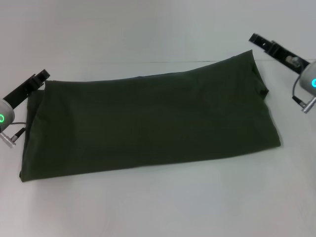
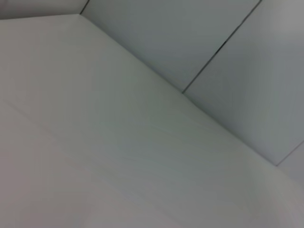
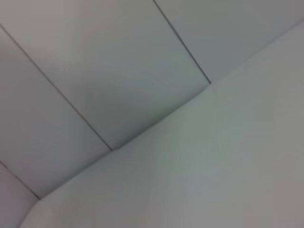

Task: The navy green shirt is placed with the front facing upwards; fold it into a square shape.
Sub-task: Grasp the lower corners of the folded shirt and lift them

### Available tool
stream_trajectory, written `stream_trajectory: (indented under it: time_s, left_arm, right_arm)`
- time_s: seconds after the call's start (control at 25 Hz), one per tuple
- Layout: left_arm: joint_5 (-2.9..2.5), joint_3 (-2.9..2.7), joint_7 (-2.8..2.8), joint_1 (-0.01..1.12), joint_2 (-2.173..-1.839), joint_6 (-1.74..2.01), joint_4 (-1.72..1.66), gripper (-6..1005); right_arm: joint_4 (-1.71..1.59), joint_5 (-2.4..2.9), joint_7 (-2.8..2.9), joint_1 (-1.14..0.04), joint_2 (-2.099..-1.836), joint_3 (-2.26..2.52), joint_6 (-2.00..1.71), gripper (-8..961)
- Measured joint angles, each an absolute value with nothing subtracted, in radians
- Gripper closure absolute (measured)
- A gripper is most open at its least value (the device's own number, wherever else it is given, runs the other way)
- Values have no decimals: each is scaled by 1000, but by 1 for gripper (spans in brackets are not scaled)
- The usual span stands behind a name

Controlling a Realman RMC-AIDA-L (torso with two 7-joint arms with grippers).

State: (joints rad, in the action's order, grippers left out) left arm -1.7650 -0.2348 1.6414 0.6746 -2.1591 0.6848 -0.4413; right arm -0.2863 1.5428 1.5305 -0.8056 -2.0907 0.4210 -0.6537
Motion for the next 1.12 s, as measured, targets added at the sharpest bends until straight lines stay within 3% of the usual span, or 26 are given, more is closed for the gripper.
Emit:
stream_trajectory:
  time_s: [0.24,0.6,0.8,1.12]
  left_arm:
    - [-1829,-275,1788,628,-2125,865,-480,588]
    - [-2203,-323,2175,552,-2068,1210,-722,582]
    - [-2341,-318,2311,545,-2021,1370,-840,474]
    - [-2533,-333,2388,585,-1998,1465,-873,288]
  right_arm:
    - [-300,1520,1560,-760,-2069,438,-737,101]
    - [-351,1522,1727,-644,-2024,619,-853,83]
    - [-358,1527,1767,-613,-2006,684,-888,82]
    - [-384,1759,2039,-587,-1919,737,-1007,83]
